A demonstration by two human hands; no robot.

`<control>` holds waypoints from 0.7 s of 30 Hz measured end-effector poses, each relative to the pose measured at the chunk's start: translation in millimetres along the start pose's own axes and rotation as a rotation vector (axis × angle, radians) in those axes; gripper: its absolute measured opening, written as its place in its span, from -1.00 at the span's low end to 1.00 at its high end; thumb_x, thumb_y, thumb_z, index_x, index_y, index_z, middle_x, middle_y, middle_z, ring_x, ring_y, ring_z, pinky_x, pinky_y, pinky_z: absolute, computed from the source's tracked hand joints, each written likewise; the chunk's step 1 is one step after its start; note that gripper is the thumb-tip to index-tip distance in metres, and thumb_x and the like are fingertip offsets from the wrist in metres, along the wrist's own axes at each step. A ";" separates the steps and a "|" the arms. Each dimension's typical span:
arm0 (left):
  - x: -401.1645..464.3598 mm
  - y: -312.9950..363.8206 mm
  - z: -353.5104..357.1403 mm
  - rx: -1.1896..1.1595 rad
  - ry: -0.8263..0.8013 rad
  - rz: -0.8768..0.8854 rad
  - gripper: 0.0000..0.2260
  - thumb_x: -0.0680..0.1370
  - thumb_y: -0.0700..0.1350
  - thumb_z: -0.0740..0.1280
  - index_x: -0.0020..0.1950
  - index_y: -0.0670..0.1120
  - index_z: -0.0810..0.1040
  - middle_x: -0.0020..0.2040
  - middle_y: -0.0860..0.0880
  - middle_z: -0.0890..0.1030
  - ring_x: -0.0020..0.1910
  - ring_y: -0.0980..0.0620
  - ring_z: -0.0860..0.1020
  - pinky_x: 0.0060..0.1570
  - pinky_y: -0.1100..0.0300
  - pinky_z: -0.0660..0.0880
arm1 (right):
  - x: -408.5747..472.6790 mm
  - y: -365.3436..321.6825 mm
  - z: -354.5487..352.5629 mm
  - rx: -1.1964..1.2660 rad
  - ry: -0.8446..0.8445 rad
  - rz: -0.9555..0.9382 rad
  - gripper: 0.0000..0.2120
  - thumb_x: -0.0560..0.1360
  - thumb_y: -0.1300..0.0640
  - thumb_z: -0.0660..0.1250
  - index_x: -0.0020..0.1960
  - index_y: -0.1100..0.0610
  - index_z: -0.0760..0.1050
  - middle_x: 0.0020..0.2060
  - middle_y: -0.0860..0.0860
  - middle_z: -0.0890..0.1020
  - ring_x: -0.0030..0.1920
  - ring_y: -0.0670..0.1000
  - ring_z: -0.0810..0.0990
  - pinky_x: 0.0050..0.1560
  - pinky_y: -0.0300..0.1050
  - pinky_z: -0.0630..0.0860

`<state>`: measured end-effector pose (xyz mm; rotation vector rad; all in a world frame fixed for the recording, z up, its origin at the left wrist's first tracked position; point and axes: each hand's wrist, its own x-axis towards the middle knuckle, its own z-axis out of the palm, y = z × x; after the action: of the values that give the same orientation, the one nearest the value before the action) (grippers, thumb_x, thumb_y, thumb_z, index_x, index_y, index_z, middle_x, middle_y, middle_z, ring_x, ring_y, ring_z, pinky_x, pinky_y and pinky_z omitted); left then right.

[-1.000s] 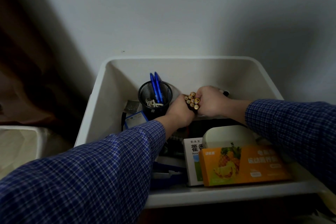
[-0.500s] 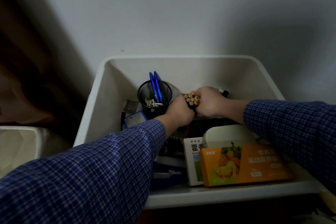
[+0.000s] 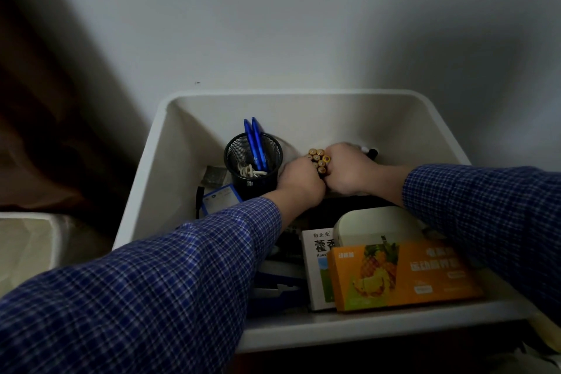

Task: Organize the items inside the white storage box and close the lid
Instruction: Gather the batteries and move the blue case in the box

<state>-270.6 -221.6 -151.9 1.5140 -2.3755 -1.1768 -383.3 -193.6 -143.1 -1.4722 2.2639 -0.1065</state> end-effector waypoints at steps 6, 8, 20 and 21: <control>0.6 -0.4 -1.6 0.051 -0.005 0.000 -0.81 0.53 -0.28 0.26 0.09 -0.26 0.60 0.08 -0.23 0.64 0.10 -0.21 0.60 0.11 -0.01 0.58 | -0.3 -2.4 0.9 -0.018 0.045 0.013 -0.84 0.44 0.23 0.38 -0.26 0.15 0.42 -0.32 0.04 0.48 -0.23 0.08 0.48 -0.40 -0.25 0.26; 0.7 0.3 -2.2 0.041 -0.002 -0.005 -0.81 0.53 -0.28 0.26 0.09 -0.26 0.61 0.08 -0.24 0.64 0.11 -0.21 0.60 0.12 -0.01 0.57 | -0.4 -3.9 1.5 -0.025 0.048 0.021 -0.85 0.44 0.22 0.39 -0.24 0.18 0.44 -0.34 0.04 0.45 -0.22 0.08 0.48 -0.37 -0.22 0.27; -1.3 -2.1 -0.6 -0.092 0.046 -0.068 -0.88 0.51 -0.27 0.32 0.01 -0.25 0.59 0.07 -0.26 0.64 0.08 -0.21 0.61 -0.03 0.08 0.52 | 3.1 -6.4 9.6 0.217 -0.086 0.213 -0.82 0.52 0.30 0.27 0.09 0.19 0.33 -0.09 0.20 0.45 -0.19 0.04 0.45 -0.42 -0.22 0.30; -1.4 -2.7 -0.5 -0.096 0.046 -0.071 -0.88 0.51 -0.27 0.32 0.01 -0.25 0.59 0.07 -0.26 0.64 0.08 -0.21 0.61 -0.04 0.08 0.51 | 3.1 -6.3 9.0 0.243 -0.090 0.213 -0.82 0.52 0.31 0.27 0.10 0.21 0.36 -0.09 0.21 0.48 -0.18 0.06 0.49 -0.39 -0.20 0.37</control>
<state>-267.7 -221.4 -152.9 1.5884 -2.2197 -1.2369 -375.5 -197.6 -150.3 -1.0856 2.2288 -0.2367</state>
